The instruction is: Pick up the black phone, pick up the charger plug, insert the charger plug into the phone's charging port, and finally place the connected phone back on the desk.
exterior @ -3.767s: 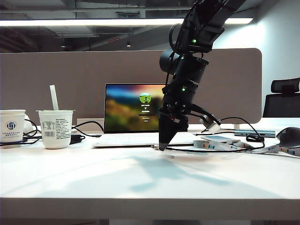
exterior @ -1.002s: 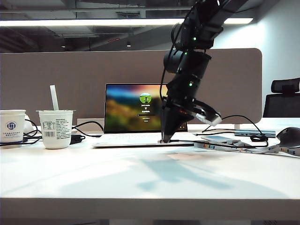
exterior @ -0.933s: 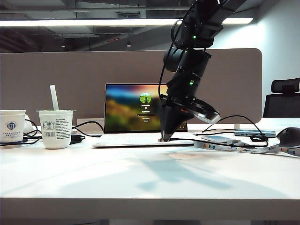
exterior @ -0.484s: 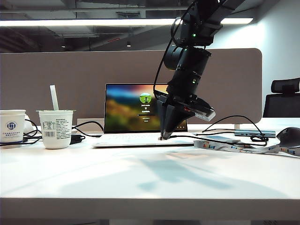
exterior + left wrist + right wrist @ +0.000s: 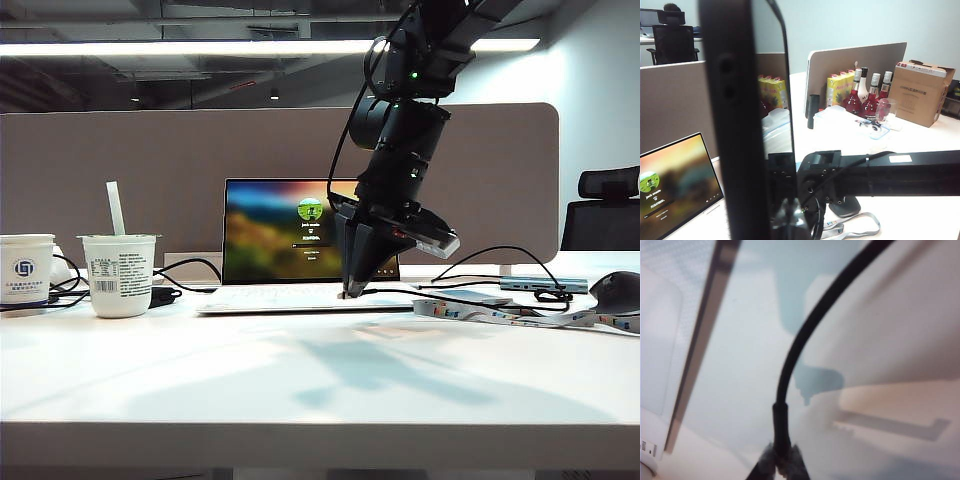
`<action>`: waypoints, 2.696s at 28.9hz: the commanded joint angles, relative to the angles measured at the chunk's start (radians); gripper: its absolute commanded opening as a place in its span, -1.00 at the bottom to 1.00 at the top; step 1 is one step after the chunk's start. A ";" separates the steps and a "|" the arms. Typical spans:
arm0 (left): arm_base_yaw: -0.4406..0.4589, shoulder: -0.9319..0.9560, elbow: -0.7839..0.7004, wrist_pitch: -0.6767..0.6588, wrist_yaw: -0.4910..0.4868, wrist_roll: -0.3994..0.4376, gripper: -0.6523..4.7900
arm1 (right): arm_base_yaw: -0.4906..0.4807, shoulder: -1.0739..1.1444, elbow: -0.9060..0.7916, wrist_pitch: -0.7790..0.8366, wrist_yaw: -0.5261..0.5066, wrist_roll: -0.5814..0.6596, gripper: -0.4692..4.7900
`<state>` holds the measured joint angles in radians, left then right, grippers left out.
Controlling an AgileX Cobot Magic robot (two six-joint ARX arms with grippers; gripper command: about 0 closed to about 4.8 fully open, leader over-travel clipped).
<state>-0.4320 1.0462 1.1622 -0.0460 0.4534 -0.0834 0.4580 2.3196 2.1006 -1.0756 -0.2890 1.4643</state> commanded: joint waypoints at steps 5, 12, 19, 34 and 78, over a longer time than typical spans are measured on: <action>0.000 -0.013 0.008 0.024 0.015 -0.003 -0.78 | 0.002 -0.005 0.002 0.065 0.102 -0.052 -0.85; 0.000 -0.017 0.008 0.024 0.015 -0.003 -0.78 | 0.000 -0.005 0.002 0.111 0.027 -0.335 -0.85; 0.000 -0.023 0.008 0.015 0.015 -0.003 -0.78 | -0.002 -0.007 0.003 0.288 -0.432 -0.719 -0.85; 0.000 -0.024 0.008 -0.007 0.016 -0.003 -0.78 | -0.053 -0.164 0.003 0.339 -0.593 -0.829 -0.85; -0.001 0.082 0.008 -0.029 0.272 0.005 -0.78 | -0.320 -0.364 0.003 0.879 -1.078 -0.726 -0.85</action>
<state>-0.4332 1.1286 1.1622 -0.1215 0.7021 -0.0799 0.1379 1.9629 2.0975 -0.2146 -1.3590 0.7403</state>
